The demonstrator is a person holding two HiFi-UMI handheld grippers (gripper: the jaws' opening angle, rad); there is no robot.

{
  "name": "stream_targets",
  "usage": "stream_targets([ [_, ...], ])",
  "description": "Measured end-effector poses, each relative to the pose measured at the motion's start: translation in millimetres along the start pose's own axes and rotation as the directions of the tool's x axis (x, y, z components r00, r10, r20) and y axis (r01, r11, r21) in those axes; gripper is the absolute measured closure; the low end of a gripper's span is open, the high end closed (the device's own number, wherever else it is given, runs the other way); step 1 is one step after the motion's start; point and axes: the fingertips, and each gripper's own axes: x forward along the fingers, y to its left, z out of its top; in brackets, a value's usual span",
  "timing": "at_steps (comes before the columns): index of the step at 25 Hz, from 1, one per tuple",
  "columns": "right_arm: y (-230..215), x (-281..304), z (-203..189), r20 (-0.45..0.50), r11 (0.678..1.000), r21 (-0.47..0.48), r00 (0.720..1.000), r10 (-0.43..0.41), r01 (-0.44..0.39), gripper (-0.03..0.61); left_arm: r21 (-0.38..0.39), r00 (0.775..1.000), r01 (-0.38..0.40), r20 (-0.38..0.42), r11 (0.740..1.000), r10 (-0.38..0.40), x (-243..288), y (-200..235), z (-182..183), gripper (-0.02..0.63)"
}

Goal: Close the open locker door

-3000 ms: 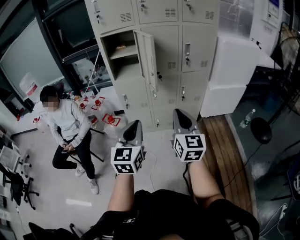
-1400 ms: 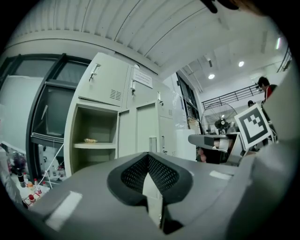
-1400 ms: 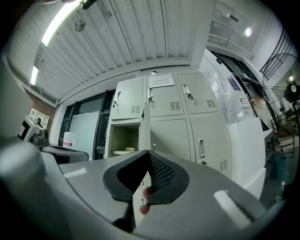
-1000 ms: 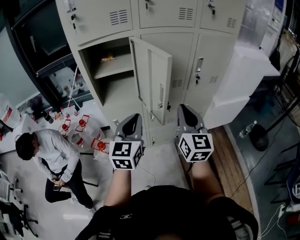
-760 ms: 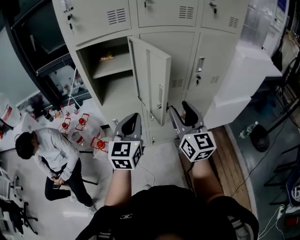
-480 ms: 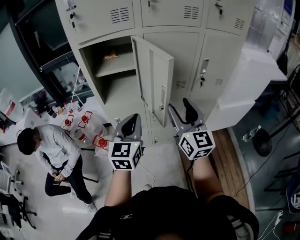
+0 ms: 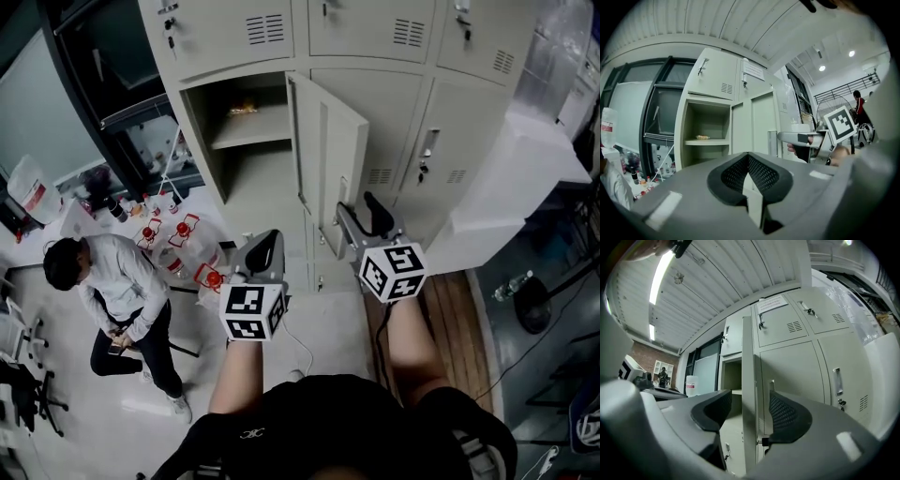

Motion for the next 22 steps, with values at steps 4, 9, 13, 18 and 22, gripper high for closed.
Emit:
stream_targets([
  [4,-4,15,-10,-0.046,1.000,-0.012,0.999,0.000,0.000,0.344,0.002,1.000,-0.023,-0.008,1.000,0.023,-3,6,-3,0.614],
  [9,-8,22,-17,-0.071,1.000,-0.016,0.997,-0.007,0.006,0.461,-0.001,0.999,-0.052,-0.013,0.999,0.052,-9,15,-5,0.614],
  [13,-8,23,-17,-0.075,1.000,-0.026,0.997,-0.003,0.001,0.465,-0.003,0.997,-0.073,-0.019,0.997,0.073,-12,19,-7,0.614],
  [18,6,25,-18,-0.092,0.998,-0.039,0.995,0.049,-0.052,0.456,-0.004,0.995,-0.093,-0.026,0.996,0.093,-17,20,-11,0.614],
  [22,22,28,-19,-0.100,0.994,-0.038,0.990,0.102,-0.106,0.446,-0.007,0.992,-0.120,-0.030,0.993,0.120,-26,24,-14,0.614],
])
